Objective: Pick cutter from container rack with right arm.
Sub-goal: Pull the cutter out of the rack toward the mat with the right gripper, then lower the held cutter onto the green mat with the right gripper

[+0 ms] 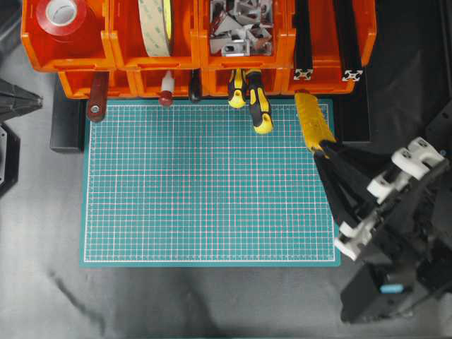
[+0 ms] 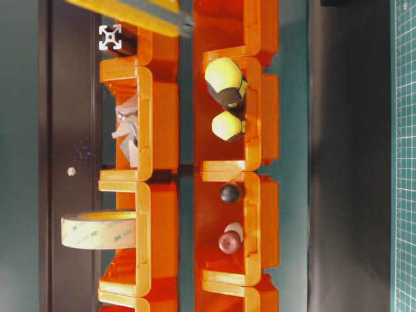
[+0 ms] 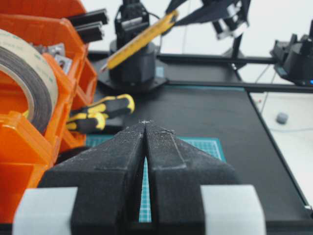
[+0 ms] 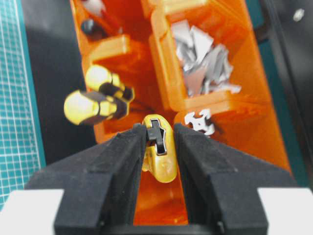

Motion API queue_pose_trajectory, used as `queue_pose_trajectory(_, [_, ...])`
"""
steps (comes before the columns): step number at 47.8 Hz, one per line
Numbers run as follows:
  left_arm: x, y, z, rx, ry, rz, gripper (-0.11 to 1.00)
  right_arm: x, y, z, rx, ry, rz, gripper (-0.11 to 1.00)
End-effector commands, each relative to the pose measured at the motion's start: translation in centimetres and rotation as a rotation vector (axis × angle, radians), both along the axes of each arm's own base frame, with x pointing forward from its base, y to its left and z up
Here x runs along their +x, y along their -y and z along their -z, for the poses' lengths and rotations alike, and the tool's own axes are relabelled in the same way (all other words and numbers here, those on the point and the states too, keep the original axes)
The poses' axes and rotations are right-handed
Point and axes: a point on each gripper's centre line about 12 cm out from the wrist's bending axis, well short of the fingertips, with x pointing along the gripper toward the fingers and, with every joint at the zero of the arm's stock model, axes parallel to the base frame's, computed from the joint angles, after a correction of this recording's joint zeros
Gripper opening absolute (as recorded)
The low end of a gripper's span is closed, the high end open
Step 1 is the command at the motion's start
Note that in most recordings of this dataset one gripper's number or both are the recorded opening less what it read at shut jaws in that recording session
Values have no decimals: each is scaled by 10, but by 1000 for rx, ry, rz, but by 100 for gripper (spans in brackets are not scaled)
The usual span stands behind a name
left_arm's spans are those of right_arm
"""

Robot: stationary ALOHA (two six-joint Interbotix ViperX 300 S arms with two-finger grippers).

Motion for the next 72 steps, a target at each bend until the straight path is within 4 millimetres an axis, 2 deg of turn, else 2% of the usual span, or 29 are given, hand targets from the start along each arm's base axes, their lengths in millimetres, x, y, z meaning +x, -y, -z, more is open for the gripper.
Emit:
queue_pose_trajectory(1, [1,0,-8,0,18,-2,0,-1,-7,-20,18,32,6,21])
queue_pose_trajectory(8, [0,0,-9,0,21,-2,0,1,-21,-28,29,43,-15,21])
queue_pose_trajectory(14, [-1,0,-9,0,26,-2,0,13,-40,-23,57,34,-77,21])
queue_pose_trajectory(22, [-1,0,-10,-2,23,-2,0,33,-65,-10,83,14,-166,21])
queue_pose_trajectory(31, [-3,0,-11,-2,25,-2,0,47,-75,5,95,-1,-218,21])
queue_pose_trajectory(38, [-4,0,-12,-2,31,-2,0,63,-75,32,102,-50,-295,21])
queue_pose_trajectory(45, [-6,0,-15,-4,44,1,0,76,-70,65,103,-113,-369,21])
queue_pose_trajectory(52, [-8,0,-18,-4,58,1,0,80,-52,96,100,-183,-412,21])
queue_pose_trajectory(63, [-13,-3,-22,-1,66,-16,0,99,-18,123,162,-229,-479,21])
queue_pose_trajectory(72, [-12,-5,-18,0,34,-28,0,104,5,141,166,-269,-491,21])
